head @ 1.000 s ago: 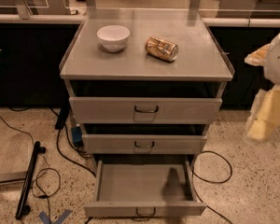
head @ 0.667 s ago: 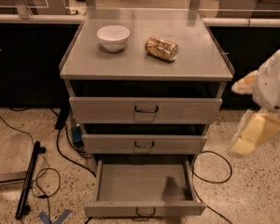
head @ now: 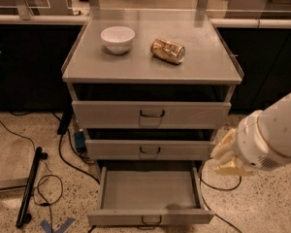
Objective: Close bottom drawer
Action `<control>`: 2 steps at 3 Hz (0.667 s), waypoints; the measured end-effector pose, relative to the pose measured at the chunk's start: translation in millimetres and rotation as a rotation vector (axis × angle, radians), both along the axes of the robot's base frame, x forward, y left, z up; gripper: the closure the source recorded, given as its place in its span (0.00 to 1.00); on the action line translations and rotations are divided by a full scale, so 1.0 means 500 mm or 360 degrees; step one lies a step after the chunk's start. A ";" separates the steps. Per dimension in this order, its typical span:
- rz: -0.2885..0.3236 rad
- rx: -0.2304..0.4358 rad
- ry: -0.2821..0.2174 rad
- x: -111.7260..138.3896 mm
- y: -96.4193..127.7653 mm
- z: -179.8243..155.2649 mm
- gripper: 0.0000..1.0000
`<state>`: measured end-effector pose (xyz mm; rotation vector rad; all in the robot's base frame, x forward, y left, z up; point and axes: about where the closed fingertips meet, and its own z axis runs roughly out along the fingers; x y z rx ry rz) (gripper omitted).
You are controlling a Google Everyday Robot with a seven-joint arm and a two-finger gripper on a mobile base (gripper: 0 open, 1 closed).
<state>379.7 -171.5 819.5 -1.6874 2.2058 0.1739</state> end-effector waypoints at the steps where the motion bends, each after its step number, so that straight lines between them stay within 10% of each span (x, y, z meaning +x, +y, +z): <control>1: 0.0003 -0.0006 0.0073 -0.012 0.008 -0.123 0.88; 2: -0.0002 -0.0007 0.0078 -0.015 0.008 -0.138 1.00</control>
Offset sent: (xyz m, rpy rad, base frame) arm -0.0053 0.0039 -0.0548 -0.0027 0.0406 0.0020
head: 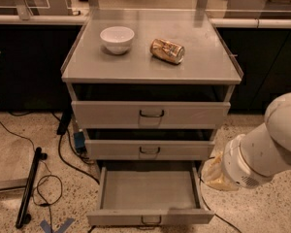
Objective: Close bottom drawer
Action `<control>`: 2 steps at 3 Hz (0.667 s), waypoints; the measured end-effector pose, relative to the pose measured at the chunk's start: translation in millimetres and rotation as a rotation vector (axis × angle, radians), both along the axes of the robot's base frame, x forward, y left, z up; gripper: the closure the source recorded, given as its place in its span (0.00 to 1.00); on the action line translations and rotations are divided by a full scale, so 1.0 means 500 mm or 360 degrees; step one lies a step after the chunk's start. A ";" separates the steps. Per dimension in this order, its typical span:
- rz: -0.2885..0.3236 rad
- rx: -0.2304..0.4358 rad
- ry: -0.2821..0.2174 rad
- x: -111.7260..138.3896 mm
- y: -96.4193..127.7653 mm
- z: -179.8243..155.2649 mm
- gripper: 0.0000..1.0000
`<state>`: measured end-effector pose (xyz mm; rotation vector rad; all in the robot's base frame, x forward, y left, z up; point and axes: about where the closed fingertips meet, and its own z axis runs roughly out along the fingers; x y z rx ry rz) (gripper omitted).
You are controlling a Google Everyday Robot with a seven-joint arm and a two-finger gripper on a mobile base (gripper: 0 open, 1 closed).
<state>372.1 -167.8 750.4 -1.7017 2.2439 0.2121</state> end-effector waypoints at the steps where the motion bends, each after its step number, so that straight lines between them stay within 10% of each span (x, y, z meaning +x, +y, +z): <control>1: 0.0000 0.0000 0.0000 0.000 0.000 0.000 1.00; 2: -0.0020 0.0026 0.0025 -0.003 0.014 -0.026 1.00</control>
Offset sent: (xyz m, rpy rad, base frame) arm -0.0031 0.0159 -0.0330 0.0434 0.0418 -0.0320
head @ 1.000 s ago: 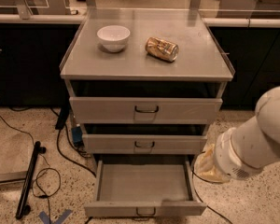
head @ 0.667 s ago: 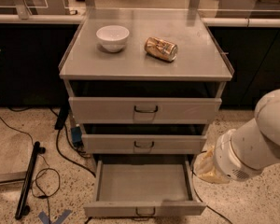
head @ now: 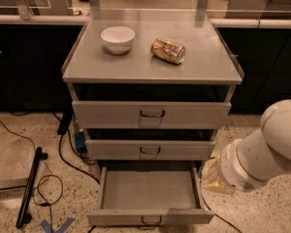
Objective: Close bottom drawer
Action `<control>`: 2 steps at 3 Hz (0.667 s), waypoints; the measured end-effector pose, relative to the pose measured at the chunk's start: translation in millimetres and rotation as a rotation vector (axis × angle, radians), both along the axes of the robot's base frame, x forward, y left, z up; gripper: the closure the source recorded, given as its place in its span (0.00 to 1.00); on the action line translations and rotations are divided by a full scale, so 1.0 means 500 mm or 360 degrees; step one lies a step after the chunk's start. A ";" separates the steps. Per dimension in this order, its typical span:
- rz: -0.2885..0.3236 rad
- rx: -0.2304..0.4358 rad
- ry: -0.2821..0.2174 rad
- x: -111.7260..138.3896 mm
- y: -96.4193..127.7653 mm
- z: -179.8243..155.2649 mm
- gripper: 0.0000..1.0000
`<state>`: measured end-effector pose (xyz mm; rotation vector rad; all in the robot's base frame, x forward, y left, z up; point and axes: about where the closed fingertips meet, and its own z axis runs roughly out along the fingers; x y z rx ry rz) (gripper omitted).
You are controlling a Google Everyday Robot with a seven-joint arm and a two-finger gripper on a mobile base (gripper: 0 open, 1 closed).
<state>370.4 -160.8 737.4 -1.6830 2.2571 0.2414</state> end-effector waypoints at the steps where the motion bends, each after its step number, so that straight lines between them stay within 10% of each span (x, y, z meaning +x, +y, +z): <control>1: -0.0097 0.0039 0.0059 0.003 0.011 -0.080 1.00; 2: -0.0297 0.0133 0.0080 0.019 0.005 -0.226 1.00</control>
Offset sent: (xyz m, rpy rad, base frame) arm 0.0305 -0.0048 -0.1708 0.1339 0.0259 -0.3083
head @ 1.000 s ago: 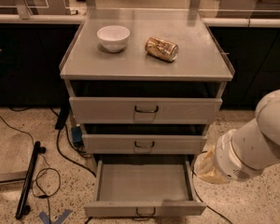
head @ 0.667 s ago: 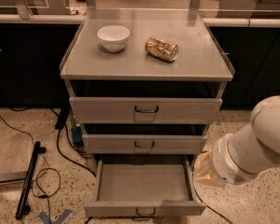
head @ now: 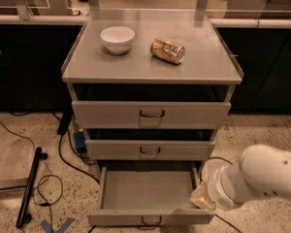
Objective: Close bottom drawer
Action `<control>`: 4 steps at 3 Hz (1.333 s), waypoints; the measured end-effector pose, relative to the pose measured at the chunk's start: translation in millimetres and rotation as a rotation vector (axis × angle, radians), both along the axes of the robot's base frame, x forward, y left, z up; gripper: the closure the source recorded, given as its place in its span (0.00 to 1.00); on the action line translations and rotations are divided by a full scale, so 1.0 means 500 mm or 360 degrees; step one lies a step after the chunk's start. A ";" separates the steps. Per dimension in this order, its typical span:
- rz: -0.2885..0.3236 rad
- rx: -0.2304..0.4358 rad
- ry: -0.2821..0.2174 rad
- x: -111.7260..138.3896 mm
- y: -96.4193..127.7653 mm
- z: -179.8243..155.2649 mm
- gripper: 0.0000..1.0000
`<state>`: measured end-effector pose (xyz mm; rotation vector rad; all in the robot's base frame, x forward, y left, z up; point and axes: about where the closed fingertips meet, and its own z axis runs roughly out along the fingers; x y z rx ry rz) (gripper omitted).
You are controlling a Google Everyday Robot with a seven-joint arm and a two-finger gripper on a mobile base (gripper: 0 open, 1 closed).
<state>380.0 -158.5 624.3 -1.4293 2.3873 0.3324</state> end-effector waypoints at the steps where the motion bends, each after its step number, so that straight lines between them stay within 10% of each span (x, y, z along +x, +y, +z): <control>1: -0.0076 0.0076 -0.0099 0.019 -0.003 -0.078 1.00; 2: -0.0110 0.0197 -0.0111 0.038 -0.013 -0.179 1.00; 4: -0.0186 0.0106 -0.0037 0.044 -0.040 -0.271 1.00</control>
Offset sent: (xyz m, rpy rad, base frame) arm 0.0395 -0.0192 -0.1282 0.1976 -0.1084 -0.0971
